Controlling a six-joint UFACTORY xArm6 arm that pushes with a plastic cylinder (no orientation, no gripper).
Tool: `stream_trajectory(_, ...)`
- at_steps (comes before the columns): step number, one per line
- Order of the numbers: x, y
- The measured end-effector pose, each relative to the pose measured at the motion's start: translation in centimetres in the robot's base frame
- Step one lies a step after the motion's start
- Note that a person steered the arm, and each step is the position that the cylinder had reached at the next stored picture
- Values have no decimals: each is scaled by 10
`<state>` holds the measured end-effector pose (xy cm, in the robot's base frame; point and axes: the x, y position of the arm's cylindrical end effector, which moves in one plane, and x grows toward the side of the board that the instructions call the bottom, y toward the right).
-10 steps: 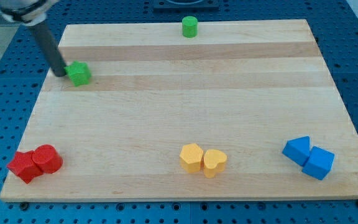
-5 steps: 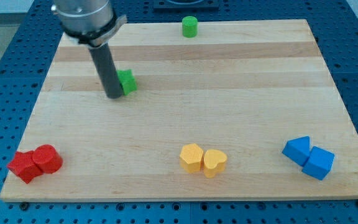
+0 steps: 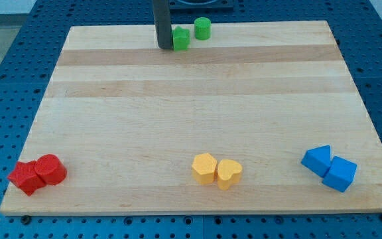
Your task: Bring the green star at the left side of the green circle
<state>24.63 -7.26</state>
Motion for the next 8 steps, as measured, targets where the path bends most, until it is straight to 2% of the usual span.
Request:
stream_trajectory(1,-26,0)
stream_trajectory(2,-24,-5)
stream_trajectory(3,29,-9)
stream_trajectory(4,53,16)
stream_trajectory(5,49,34)
stream_trajectory(8,13,39)
